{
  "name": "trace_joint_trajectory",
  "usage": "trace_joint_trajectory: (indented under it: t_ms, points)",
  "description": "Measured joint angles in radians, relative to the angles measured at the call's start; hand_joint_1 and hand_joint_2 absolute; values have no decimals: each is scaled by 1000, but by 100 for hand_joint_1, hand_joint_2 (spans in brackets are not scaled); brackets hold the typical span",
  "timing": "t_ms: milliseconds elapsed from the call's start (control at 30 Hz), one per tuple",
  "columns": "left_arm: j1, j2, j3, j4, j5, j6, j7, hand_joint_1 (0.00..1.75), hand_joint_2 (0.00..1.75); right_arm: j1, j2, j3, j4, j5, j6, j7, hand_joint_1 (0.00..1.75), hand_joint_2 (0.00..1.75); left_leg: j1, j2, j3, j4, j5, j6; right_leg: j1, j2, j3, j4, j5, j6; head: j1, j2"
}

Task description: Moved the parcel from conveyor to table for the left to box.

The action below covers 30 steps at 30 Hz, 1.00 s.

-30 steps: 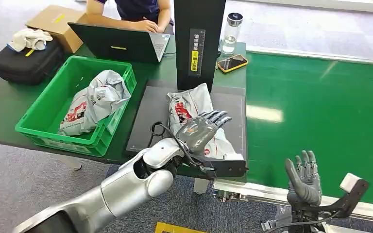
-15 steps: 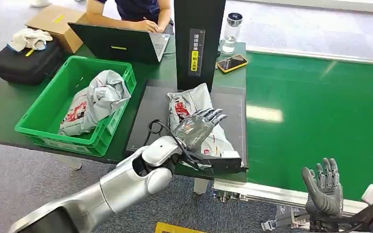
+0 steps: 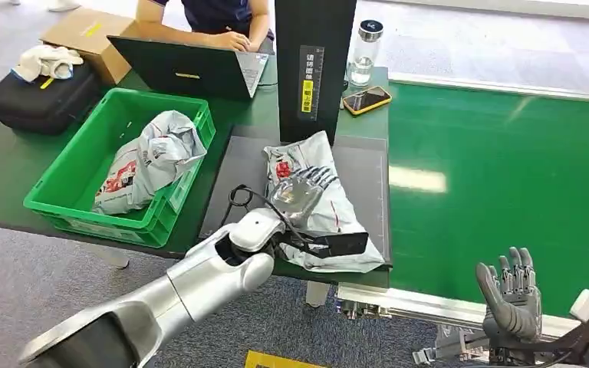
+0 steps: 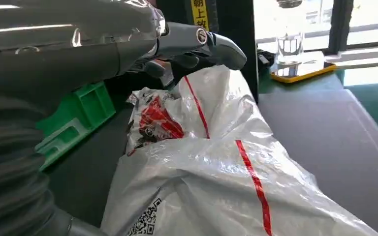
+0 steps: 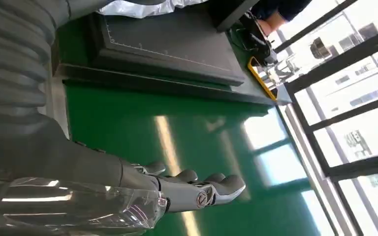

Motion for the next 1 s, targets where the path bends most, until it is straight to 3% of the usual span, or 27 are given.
trace_joint_trajectory:
  t_ms: [300, 800, 833, 867, 900, 1000]
  points:
    - [-6, -42, 36, 95, -14, 0, 16, 0, 175, -12, 0, 18, 5, -2, -2, -7, 0, 175, 0, 0, 0, 0, 0, 0, 0, 0, 0, 0, 0, 0, 0, 0]
    - [-10, -51, 49, 129, -15, 0, 16, 0, 175, -19, 0, 24, 12, -2, -3, -11, 0, 175, 0, 0, 0, 0, 0, 0, 0, 0, 0, 0, 0, 0, 0, 0]
    - [-10, -52, 50, 130, -16, 0, 16, 21, 175, -20, 0, 25, 14, -2, -3, -12, 0, 175, 0, 0, 0, 0, 0, 0, 0, 0, 0, 0, 0, 0, 0, 0]
    - [-10, -52, 52, 132, -18, 0, 16, 147, 175, -21, 0, 27, 16, -2, -3, -13, 0, 175, 0, 0, 0, 0, 0, 0, 0, 0, 0, 0, 0, 0, 0, 0]
    - [-10, -52, 55, 132, -23, -2, 16, 175, 175, -22, 0, 29, 18, -2, -3, -16, 0, 175, 0, 0, 0, 0, 0, 0, 0, 0, 0, 0, 0, 0, 0, 0]
    - [-11, -53, 66, 136, -34, -4, 13, 175, 175, -25, 0, 33, 23, -2, -3, -20, 0, 175, 0, 0, 0, 0, 0, 0, 0, 0, 0, 0, 0, 0, 0, 0]
